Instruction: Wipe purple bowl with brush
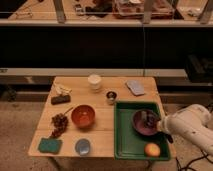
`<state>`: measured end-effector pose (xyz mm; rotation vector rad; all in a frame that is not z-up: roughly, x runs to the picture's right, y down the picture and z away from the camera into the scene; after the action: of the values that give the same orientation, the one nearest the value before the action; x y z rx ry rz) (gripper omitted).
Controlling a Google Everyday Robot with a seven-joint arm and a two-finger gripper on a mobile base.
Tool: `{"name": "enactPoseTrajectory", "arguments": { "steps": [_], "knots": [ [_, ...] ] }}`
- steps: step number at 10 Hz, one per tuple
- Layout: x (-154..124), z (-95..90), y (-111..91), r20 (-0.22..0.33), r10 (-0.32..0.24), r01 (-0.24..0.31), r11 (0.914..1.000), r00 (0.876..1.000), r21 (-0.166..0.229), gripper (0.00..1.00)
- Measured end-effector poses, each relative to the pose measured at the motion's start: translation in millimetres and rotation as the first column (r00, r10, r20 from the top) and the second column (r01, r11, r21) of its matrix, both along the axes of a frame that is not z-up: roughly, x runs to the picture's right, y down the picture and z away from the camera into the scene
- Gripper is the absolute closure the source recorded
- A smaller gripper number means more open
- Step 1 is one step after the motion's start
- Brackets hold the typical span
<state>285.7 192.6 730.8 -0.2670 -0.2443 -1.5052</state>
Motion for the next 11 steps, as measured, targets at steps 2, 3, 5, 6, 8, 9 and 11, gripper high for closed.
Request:
{"name": "enactPoseTrajectory", "arguments": {
  "steps": [2, 3, 5, 6, 8, 9, 11],
  "knots": [
    [-21.5, 2.2, 7.6, 0.035, -0.019, 0.019, 0.9997, 0.999, -0.016, 1.0],
    [-27.4, -3.1, 12.2, 0.057, -0.038, 0.039, 0.9991, 0.998, -0.018, 1.0],
    [-33.1, -18.9, 23.4, 0.084, -0.079, 0.081, 0.9965, 0.993, -0.023, 1.0],
    [-31.7, -24.4, 26.3, 0.084, -0.09, 0.093, 0.9954, 0.992, -0.024, 1.0],
    [-13.5, -35.1, 29.0, 0.059, -0.1, 0.102, 0.9944, 0.993, -0.028, 1.0],
    [-1.0, -35.6, 28.6, 0.042, -0.094, 0.095, 0.9949, 0.995, -0.032, 1.0],
    [21.9, -29.5, 22.3, 0.001, -0.07, 0.07, 0.9969, 0.998, -0.035, 1.0]
  ]
}}
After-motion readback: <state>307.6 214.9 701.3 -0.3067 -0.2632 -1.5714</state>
